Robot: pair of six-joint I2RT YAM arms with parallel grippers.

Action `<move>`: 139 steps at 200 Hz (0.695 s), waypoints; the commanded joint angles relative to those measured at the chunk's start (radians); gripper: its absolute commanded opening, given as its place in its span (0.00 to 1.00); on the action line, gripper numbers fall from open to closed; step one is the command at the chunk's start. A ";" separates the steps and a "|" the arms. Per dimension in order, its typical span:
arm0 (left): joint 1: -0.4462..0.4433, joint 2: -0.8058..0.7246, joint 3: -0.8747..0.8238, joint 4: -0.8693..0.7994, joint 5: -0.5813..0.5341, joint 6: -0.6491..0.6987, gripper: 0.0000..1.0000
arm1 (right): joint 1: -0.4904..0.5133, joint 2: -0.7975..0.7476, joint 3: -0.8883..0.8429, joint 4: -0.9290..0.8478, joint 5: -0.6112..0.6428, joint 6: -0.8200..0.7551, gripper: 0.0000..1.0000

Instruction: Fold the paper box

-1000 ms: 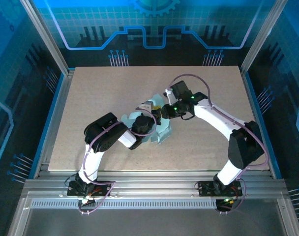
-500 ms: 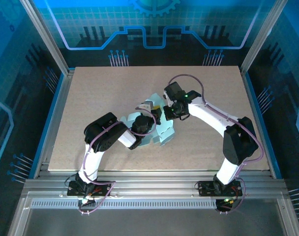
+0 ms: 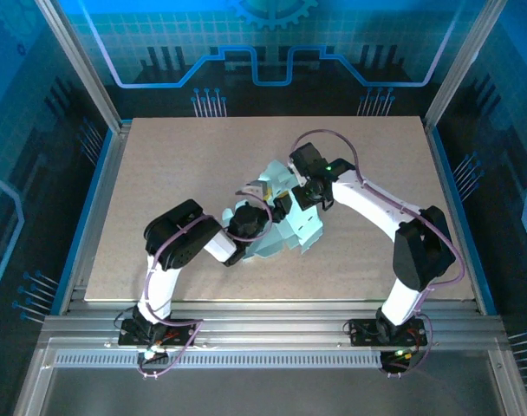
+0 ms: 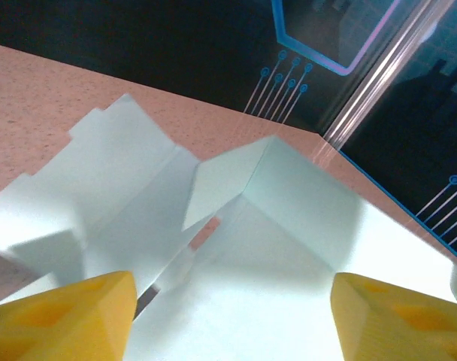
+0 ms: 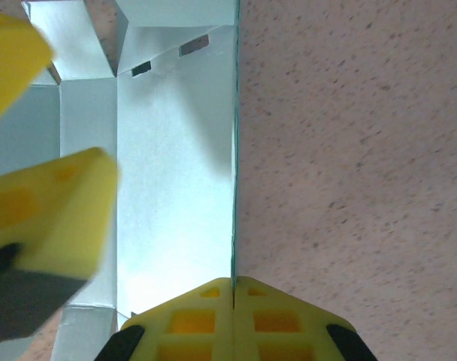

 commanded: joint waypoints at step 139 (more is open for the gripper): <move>0.386 -0.321 -0.196 -0.253 0.296 -0.196 0.97 | 0.056 0.012 -0.280 0.561 0.519 -0.756 0.00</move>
